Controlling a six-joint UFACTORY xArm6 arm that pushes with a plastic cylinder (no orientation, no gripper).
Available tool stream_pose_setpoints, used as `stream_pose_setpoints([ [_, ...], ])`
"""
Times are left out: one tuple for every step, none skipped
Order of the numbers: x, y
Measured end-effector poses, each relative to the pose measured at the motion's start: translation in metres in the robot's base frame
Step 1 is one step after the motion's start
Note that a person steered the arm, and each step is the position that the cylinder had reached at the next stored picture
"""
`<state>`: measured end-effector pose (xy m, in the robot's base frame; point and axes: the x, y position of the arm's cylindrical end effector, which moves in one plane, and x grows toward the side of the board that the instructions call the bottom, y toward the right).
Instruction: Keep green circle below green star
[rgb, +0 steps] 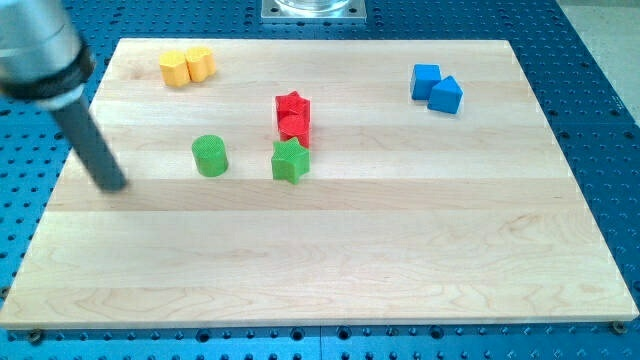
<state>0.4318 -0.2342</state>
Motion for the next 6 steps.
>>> stream_pose_setpoints([
  [-0.050, 0.016],
  [-0.050, 0.081],
  [-0.004, 0.089],
  [0.080, 0.106],
  [0.067, 0.070],
  [0.073, 0.100],
])
